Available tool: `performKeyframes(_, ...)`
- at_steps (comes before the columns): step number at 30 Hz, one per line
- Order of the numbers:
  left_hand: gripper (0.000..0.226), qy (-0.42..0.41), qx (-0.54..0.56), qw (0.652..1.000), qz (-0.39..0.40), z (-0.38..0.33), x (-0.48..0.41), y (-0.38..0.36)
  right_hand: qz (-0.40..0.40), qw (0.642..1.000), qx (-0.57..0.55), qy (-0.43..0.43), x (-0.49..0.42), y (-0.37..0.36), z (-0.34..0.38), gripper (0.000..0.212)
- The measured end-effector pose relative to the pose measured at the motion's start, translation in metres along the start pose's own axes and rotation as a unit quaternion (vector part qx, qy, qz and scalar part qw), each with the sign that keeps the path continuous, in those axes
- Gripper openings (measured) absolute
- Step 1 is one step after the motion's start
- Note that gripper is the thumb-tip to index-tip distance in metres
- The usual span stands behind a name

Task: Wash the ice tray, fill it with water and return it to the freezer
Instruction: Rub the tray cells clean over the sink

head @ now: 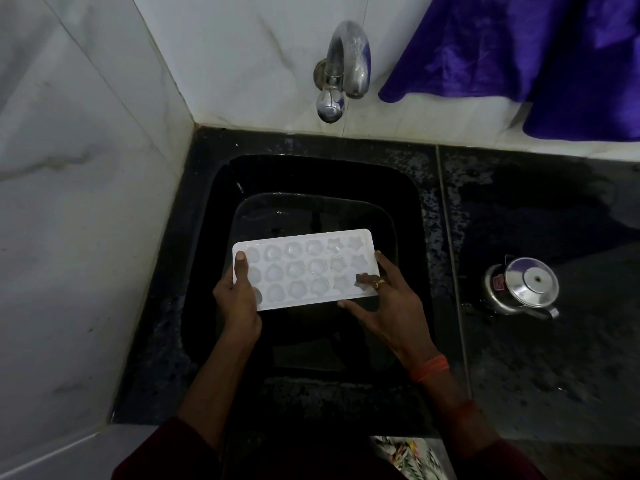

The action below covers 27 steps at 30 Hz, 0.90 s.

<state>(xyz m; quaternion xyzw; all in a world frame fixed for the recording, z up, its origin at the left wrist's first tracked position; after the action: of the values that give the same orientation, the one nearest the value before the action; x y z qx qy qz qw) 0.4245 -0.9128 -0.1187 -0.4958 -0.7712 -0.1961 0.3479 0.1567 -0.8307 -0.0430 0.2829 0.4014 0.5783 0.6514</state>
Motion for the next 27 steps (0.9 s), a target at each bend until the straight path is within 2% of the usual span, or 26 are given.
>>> performKeyframes(10,0.031,-0.013,-0.007,1.0,-0.004,-0.002,0.004,0.005,0.055,0.998,0.036,-0.004,0.001,-0.016,-0.008,0.06)
performKeyframes(18,0.037,-0.018,-0.01,1.0,-0.007,-0.006,0.007,0.007,0.027,0.999,0.029,0.0,0.004,-0.01,0.001,0.043)
performKeyframes(27,0.032,-0.018,-0.013,1.0,-0.009,-0.006,0.009,0.009,0.04,0.999,0.007,-0.001,0.004,-0.01,0.002,0.05)
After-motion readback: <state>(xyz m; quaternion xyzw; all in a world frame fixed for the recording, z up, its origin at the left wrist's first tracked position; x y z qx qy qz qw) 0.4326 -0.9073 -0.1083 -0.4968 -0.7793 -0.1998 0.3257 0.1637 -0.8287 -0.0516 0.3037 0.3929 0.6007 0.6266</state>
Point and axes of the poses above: each hand's wrist, its own x-axis away from the middle knuckle, its own y-axis out of the back of the hand, z = x × y, the point moved 9 cm from there along -x, towards the middle knuckle, and after that the axes turned 14 degrees about y, right-handed, at the moved point
